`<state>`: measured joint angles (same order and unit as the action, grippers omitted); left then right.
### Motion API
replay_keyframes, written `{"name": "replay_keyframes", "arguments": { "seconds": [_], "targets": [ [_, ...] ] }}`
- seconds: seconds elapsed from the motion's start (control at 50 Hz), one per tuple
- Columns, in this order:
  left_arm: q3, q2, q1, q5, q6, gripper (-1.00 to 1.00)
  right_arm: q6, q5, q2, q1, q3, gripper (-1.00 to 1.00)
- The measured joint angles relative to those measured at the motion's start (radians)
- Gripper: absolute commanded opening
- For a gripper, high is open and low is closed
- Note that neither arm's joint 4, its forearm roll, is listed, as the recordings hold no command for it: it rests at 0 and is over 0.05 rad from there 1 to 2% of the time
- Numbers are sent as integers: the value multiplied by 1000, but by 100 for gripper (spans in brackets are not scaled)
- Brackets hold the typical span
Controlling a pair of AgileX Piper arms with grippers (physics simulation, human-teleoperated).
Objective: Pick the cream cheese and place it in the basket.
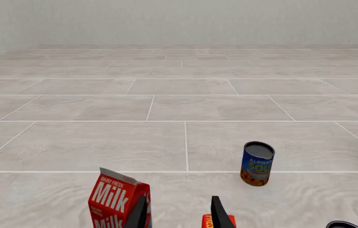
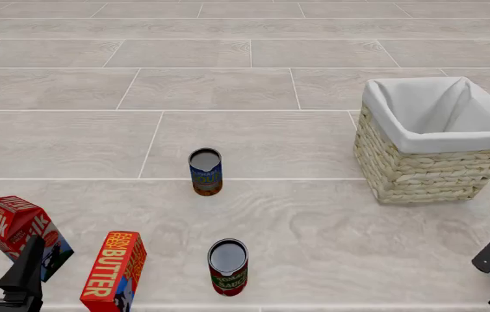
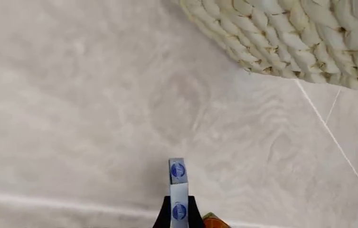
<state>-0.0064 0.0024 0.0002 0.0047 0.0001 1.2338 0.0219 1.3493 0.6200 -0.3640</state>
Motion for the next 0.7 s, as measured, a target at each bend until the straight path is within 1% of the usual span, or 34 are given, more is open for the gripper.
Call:
{"name": "replay_keyframes", "arguments": {
  "seconds": [0.16, 0.3, 0.5, 0.56, 0.7],
  "targets": [
    [0, 0, 0, 0, 0, 100, -16, -33, -81, -24, 15, -100],
    [0, 0, 0, 0, 0, 100, -31, -74, -183, -51, 43, -100],
    [0, 0, 0, 0, 0, 100, -62, -159, -342, -93, 68, -100],
    [0, 0, 0, 0, 0, 100, -74, -189, -389, -105, 70, -100],
    [0, 0, 0, 0, 0, 100, -126, -279, -503, -141, 62, -100]
  ]
}}
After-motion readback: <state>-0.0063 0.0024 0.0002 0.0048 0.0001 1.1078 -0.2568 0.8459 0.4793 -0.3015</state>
